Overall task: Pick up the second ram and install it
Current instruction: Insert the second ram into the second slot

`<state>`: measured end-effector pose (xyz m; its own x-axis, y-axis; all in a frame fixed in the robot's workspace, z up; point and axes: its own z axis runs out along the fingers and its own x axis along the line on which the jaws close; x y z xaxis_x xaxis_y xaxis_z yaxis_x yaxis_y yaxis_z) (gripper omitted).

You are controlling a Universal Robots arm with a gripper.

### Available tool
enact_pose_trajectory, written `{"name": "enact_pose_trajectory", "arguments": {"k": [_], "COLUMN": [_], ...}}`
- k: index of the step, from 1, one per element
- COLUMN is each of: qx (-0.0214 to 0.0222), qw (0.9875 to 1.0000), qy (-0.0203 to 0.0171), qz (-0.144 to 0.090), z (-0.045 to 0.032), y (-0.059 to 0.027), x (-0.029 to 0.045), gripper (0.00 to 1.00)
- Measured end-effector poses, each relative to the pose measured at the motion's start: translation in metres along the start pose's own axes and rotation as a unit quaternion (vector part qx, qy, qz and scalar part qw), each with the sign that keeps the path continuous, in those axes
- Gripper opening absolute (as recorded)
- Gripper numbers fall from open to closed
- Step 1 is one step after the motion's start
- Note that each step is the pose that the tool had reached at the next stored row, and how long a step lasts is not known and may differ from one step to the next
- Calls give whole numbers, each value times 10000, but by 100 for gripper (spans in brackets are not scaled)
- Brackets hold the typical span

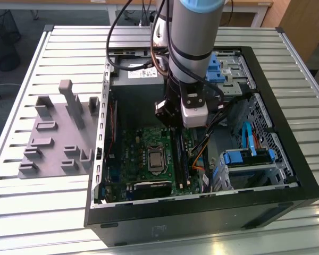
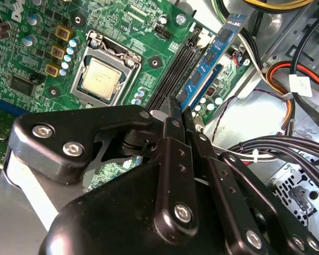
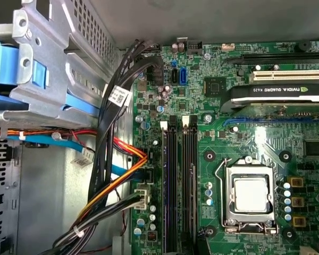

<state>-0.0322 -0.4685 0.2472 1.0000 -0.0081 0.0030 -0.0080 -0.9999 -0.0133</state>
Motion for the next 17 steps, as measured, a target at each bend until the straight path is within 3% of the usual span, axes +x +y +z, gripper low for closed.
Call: {"name": "enact_pose_trajectory", "arguments": {"k": [8,17], "qx": [3,4], "qw": [10000,10000], "qy": [-8,-14], "qz": [8,11], "z": [24,103], "y": [68,90], "x": [16,18], "gripper": [14,14]}}
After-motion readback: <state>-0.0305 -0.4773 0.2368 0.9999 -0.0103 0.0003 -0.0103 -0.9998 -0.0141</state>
